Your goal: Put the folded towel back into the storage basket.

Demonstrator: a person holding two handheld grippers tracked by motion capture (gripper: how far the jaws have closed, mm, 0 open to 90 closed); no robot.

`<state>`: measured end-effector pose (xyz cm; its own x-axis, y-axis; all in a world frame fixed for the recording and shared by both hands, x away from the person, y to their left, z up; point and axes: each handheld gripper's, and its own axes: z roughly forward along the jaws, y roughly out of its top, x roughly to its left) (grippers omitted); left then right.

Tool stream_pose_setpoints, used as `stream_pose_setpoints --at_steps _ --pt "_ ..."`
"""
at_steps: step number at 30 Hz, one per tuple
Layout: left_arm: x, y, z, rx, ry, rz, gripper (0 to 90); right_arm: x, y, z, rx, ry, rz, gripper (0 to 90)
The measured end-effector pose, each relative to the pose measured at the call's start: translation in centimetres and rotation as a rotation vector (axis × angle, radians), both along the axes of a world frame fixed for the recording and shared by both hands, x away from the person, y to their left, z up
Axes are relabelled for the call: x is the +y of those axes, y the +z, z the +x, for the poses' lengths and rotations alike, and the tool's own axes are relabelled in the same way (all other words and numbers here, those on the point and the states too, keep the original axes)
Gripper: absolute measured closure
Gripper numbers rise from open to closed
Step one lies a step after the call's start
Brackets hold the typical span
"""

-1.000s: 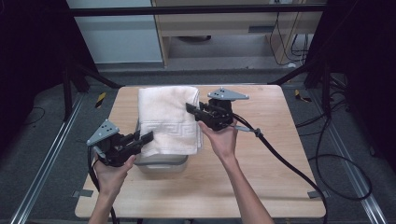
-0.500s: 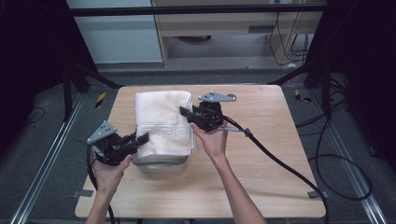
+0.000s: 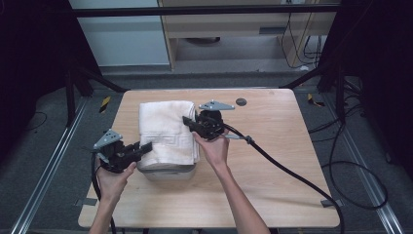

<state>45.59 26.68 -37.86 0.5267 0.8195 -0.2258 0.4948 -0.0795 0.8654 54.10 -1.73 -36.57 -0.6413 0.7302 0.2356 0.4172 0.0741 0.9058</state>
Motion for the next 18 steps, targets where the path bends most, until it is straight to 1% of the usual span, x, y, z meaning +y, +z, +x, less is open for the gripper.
stream_pose_setpoints --at_steps 3,6,8,12,18 --pt "0.0 -0.7 0.5 0.018 0.003 0.005 68.8 0.2 -0.5 0.2 0.003 -0.010 -0.018 70.6" --pt "0.1 -1.0 0.7 0.025 0.002 0.007 68.8 0.4 -0.9 0.3 0.005 -0.014 -0.026 70.5" --pt "0.3 -1.3 1.0 0.037 0.004 0.007 68.8 0.5 -1.2 0.5 0.010 -0.014 -0.027 70.6" --pt "0.4 -1.5 1.1 0.043 0.005 0.007 68.7 0.7 -1.5 0.7 0.019 -0.014 -0.023 70.5" --pt "0.7 -1.9 1.3 0.058 0.013 0.019 68.7 1.1 -2.1 1.0 0.030 -0.013 -0.024 70.5"
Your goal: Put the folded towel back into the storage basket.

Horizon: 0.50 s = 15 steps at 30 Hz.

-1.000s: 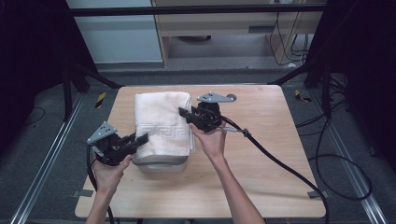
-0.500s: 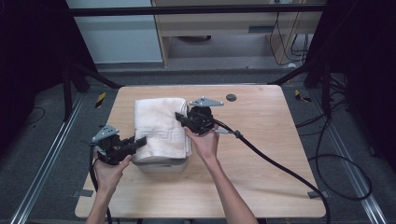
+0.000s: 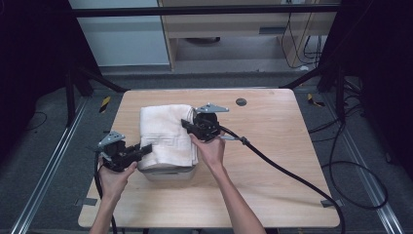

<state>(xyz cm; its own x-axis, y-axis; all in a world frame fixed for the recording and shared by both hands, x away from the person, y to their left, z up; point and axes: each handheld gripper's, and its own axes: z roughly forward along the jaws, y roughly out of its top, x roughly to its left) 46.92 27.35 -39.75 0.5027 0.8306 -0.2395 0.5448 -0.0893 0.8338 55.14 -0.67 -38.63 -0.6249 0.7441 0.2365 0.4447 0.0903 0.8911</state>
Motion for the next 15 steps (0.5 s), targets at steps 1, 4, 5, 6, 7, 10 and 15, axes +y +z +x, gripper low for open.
stream_pose_setpoints --at_steps 1,4,5,6,7,10,15 --pt "0.1 -0.2 0.1 0.007 0.006 0.002 68.7 0.2 -0.2 0.1 0.006 0.000 -0.002 70.5" --pt "0.2 -0.4 0.2 0.015 0.010 0.006 68.7 0.3 -0.5 0.2 0.013 0.000 -0.001 70.5" --pt "0.2 -0.6 0.3 0.021 0.012 0.010 68.7 0.4 -0.7 0.3 0.019 0.000 -0.002 70.5" --pt "0.3 -0.7 0.4 0.024 0.013 0.014 68.7 0.5 -0.9 0.3 0.023 -0.001 -0.005 70.5" --pt "0.2 -0.8 0.4 0.029 0.015 0.015 68.7 0.6 -1.0 0.4 0.024 -0.002 -0.008 70.5" --pt "0.2 -1.3 0.7 0.042 0.021 0.021 68.7 0.8 -1.5 0.5 0.030 -0.005 -0.023 70.4" --pt "0.2 -1.8 1.0 0.055 0.034 0.035 68.6 1.0 -2.2 0.7 0.037 -0.009 -0.040 70.2"
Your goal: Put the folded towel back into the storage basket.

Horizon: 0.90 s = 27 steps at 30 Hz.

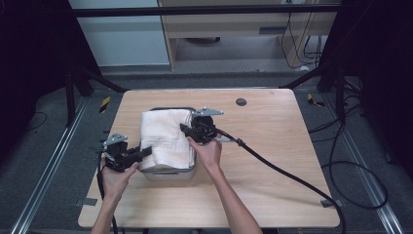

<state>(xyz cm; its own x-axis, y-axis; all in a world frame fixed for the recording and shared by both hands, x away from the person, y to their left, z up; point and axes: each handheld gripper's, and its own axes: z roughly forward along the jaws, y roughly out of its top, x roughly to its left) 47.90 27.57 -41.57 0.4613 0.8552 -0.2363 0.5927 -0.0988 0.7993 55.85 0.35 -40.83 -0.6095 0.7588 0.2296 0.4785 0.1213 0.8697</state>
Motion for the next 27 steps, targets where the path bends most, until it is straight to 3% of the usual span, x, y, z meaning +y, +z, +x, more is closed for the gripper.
stream_pose_setpoints --at_steps 17,27 --pt "-0.8 -1.4 1.0 0.031 0.026 0.070 66.9 0.4 -1.6 0.3 -0.001 -0.019 -0.070 68.5" --pt "-1.1 -1.7 1.2 0.022 0.050 0.114 60.0 0.6 -2.1 0.4 -0.006 -0.022 -0.103 66.5"
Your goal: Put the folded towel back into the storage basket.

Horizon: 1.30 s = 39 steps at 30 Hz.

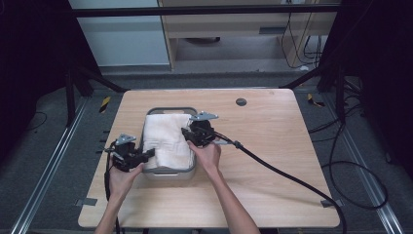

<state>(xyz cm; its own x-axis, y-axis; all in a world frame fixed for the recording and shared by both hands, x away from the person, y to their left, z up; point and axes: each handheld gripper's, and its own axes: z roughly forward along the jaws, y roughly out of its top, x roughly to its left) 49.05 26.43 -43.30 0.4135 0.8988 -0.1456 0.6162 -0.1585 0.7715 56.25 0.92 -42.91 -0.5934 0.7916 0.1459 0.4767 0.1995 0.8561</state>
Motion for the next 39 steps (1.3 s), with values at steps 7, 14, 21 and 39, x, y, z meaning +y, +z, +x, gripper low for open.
stream_pose_setpoints --at_steps 7,14,21,39 --pt "-0.5 0.1 -0.1 -0.020 -0.004 0.036 52.1 -0.1 -0.4 0.3 0.004 0.007 -0.041 58.8" --pt "-0.3 0.8 -0.6 -0.067 0.000 0.024 48.2 -0.3 -0.3 0.2 -0.051 0.006 -0.069 53.6" --pt "-0.1 2.8 -1.7 -0.138 -0.014 -0.001 47.4 -1.0 1.1 -0.2 -0.095 0.001 -0.043 47.8" --pt "1.9 3.4 -3.5 -0.212 -0.025 -0.006 36.6 -7.7 4.5 -3.3 -0.162 0.026 0.021 24.7"
